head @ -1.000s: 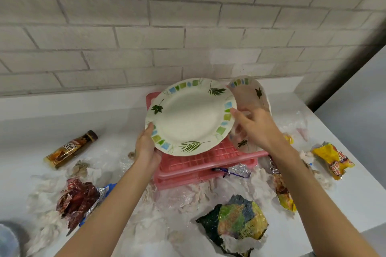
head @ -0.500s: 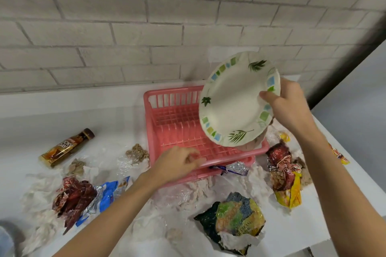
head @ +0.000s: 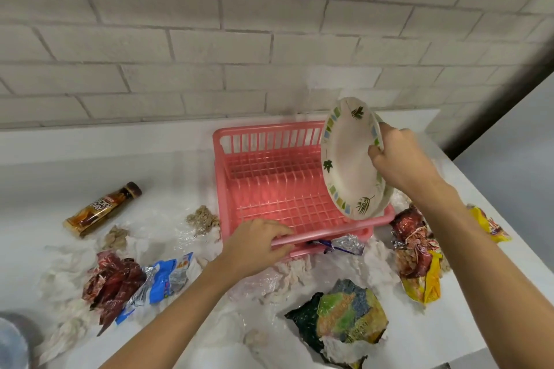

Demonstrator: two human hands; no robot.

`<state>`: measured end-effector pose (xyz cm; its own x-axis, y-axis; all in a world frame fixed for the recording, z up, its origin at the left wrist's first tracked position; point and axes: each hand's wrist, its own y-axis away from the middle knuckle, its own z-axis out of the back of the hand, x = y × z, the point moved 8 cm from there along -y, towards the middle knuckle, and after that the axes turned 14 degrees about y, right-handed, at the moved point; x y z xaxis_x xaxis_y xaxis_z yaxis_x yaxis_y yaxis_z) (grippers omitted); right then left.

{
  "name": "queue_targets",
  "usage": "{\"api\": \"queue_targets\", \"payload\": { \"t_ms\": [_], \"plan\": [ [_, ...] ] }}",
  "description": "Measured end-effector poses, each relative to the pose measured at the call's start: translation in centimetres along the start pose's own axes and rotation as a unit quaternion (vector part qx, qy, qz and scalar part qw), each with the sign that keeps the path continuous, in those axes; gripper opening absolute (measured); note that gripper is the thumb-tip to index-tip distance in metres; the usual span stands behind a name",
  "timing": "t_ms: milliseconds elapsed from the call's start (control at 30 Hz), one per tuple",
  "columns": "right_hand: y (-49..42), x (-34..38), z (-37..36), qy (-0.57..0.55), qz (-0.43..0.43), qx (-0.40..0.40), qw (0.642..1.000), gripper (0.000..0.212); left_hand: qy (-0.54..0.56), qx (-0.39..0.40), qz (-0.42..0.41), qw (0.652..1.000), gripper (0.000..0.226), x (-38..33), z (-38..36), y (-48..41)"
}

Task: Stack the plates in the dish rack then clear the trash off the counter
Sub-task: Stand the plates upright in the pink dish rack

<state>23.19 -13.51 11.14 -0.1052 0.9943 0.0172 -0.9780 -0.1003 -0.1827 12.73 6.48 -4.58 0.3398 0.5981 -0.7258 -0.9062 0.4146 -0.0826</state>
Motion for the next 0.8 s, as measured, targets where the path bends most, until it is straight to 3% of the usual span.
{"api": "queue_targets", "payload": {
  "t_ms": [300,600,667,800],
  "plan": [
    [-0.6,0.3,-2.1,0.011,0.009,0.021,1.0,0.028,-0.002,0.005,0.008,1.0,0.036,0.6,0.4,-0.4],
    [1.0,-1.5,-0.1,-0.02,-0.017,-0.011,1.0,0.047,-0.022,0.0,0.047,0.999,0.038,1.8,1.8,-1.2],
    [2.3,-1.8,1.2,-0.02,-0.028,-0.05,0.998,0.042,-0.033,-0.005,0.049,0.998,0.039,1.9,1.8,-1.2],
    [5.8,-1.0,4.9,-0.09,0.002,-0.164,0.982,0.009,-0.039,-0.009,0.051,0.998,0.038,2.0,1.7,-1.2]
  ]
}}
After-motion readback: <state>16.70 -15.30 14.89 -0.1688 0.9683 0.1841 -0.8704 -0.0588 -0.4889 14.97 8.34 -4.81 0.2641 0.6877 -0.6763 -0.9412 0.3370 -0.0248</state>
